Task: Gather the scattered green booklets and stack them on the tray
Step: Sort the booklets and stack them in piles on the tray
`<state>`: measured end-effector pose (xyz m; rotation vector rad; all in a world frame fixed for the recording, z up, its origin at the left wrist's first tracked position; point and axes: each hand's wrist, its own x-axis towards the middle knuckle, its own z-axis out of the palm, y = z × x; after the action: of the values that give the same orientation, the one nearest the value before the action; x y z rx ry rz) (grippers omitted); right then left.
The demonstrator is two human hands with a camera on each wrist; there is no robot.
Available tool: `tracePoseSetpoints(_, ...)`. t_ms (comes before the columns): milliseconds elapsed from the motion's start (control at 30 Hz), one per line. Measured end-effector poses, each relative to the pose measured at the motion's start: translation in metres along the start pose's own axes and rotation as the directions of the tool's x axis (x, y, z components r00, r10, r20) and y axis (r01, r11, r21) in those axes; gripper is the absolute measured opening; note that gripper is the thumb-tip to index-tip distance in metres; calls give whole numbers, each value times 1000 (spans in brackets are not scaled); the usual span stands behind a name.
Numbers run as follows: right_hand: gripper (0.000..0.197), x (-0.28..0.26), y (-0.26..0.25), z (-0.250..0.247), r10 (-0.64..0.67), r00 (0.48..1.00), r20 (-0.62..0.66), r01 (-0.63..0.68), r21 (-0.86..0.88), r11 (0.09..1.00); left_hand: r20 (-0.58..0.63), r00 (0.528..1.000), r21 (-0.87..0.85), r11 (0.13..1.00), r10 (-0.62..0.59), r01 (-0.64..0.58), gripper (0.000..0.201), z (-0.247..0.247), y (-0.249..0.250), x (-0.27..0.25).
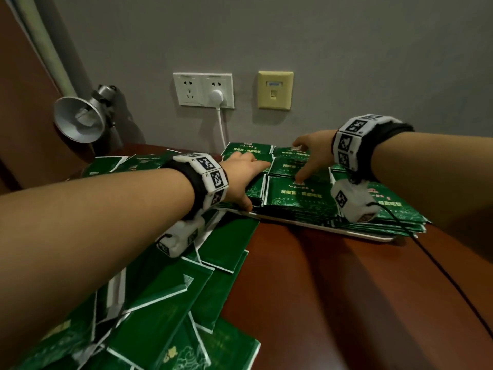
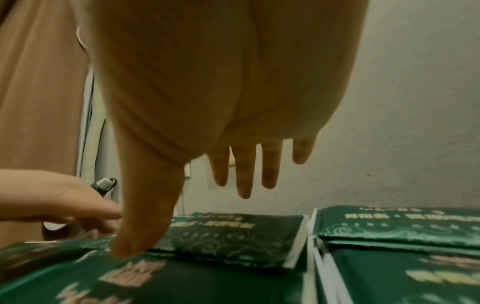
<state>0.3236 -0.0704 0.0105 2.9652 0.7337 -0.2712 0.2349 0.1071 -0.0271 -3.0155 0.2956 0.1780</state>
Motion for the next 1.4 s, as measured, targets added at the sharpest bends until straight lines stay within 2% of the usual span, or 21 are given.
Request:
tracePoseSetpoints(167,92,-33,9,-3,-13,999,-52,13,8,1000,-20,1000,91,996,-21,23,115,-14,9,-18)
tracePoseSetpoints(300,89,-85,19,0,10,999,-45,-11,-29,1000,-97,995,113,993,-11,22,105,-29,36,-46)
tracePoseSetpoints(400,89,-134,31,15,50,999,-1,-50,-57,997,-106,994,102,994,37,-26,98,-33,77,-67)
tracePoseSetpoints(533,88,-214,50,46,123,990,72,-116,-96,989,7,996,47,995,86,-86,93,-15,151,-93)
tracePoseSetpoints(633,80,-282,74,68,202,973,109,-192,-97,977,78,989,7,992,125,-126,97,3,216,-112)
tracePoseSetpoints(767,61,-368,113,96,331,931,152,-317,-109,942,128,980,-49,988,154,-149,105,17,296,-138)
tracePoseSetpoints(800,66,-386,124,103,383,909,165,-367,-123,922,151,977,-57,988,152,-145,107,22,312,-142)
tracePoseSetpoints(900,99,-428,153,123,536,827,168,-486,-263,833,201,972,-36,993,120,-115,106,34,341,-153)
tracePoseSetpoints(933,100,-437,160,131,559,810,176,-501,-288,816,201,974,-34,994,105,-100,102,37,346,-156)
tracePoseSetpoints(1000,90,-453,165,146,594,764,252,-523,-298,799,198,976,-49,996,88,-80,95,38,351,-162)
tracePoseSetpoints(1033,84,-459,163,153,593,759,267,-524,-288,801,195,977,-55,996,86,-77,92,38,351,-164)
tracePoseSetpoints(1200,69,-463,149,164,527,836,153,-503,-171,847,198,978,-73,996,58,-45,90,38,353,-171)
tracePoseSetpoints(1400,71,-446,128,163,406,908,99,-400,-74,913,192,980,-99,995,47,-28,90,36,352,-175)
